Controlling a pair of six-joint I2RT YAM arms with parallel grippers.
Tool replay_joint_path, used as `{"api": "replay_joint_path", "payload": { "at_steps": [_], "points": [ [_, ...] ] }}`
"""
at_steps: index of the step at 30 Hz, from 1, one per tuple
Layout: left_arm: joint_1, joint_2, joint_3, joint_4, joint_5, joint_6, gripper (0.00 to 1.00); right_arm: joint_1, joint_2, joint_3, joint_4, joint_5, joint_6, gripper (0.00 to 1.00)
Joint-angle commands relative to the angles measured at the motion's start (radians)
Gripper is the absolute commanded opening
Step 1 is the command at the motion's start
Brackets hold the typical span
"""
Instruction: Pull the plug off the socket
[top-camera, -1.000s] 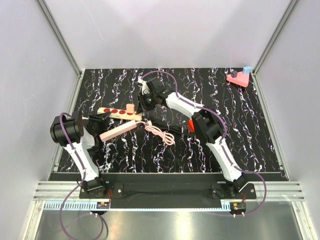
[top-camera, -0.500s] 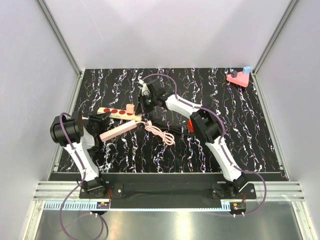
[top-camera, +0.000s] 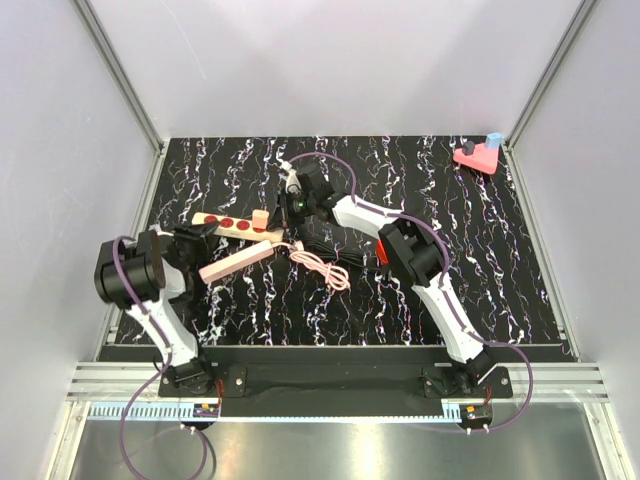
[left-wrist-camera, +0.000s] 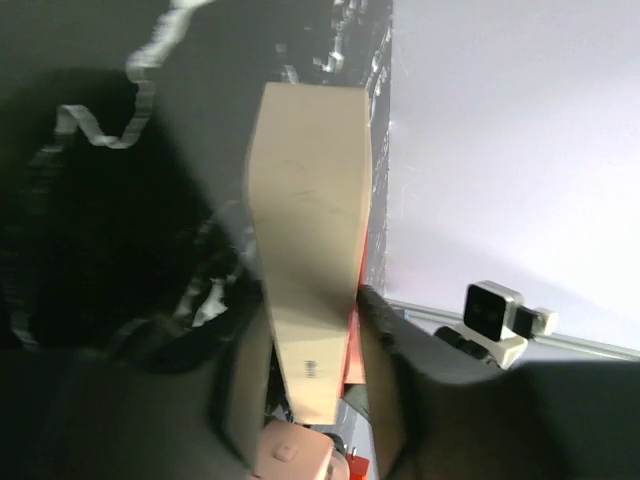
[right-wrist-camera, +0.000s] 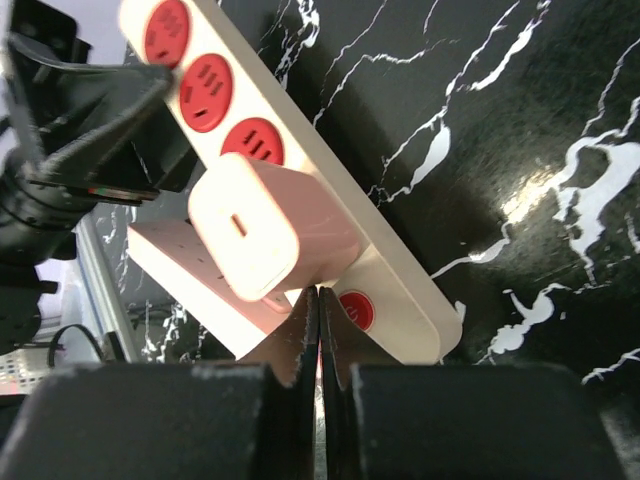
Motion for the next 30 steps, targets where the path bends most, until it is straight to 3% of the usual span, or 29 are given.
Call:
{"api": "replay_joint_path", "payload": {
  "at_steps": [1, 6, 8, 13, 20, 25, 30],
  "points": [
    [-0.002, -0.175, 0.028, -0.104, 0.061, 0.081, 0.49, 0.012, 0.034, -0.059, -0.072, 0.042, 0.004, 0.01],
    [0.0, -0.339, 0.091, -0.48, 0.032, 0.231, 0.53, 0.01, 0.024, -0.083, -0.061, 0.059, 0.015, 0.01],
    [-0.002, -0.367, 0.128, -0.637, 0.009, 0.286, 0.6, 0.01, 0.026, -0.082, -0.061, 0.059, 0.015, 0.01],
    [0.002, -0.401, 0.21, -0.807, -0.023, 0.368, 0.68, 0.012, 0.027, -0.085, -0.055, 0.052, 0.02, 0.01],
    [0.005, -0.438, 0.35, -1.164, -0.129, 0.509, 0.66, 0.012, 0.014, -0.108, -0.037, 0.059, 0.024, 0.01],
    [0.005, -0.471, 0.369, -1.2, -0.132, 0.548, 0.6, 0.012, 0.006, -0.117, -0.029, 0.059, 0.027, 0.01],
    [-0.015, -0.407, 0.39, -1.057, 0.067, 0.583, 0.47, 0.012, -0.009, -0.139, -0.021, 0.063, 0.032, 0.02]
  ]
}}
